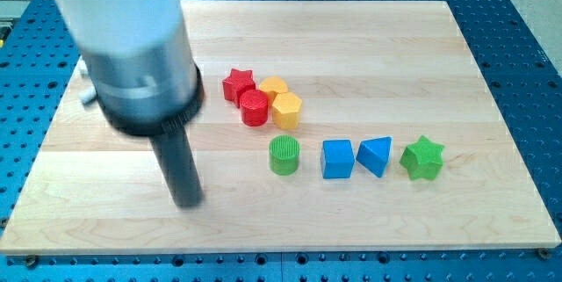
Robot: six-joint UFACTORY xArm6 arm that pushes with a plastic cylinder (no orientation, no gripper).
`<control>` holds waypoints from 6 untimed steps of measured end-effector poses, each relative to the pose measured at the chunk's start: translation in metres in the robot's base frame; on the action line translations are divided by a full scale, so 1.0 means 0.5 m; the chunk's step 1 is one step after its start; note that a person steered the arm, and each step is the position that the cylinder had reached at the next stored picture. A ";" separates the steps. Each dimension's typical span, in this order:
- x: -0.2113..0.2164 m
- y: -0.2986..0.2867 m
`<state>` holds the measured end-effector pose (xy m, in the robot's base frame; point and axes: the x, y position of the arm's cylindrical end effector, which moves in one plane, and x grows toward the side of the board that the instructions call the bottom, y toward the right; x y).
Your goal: Adjust the cube at the left side of the triangle
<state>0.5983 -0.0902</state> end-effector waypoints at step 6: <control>-0.168 0.151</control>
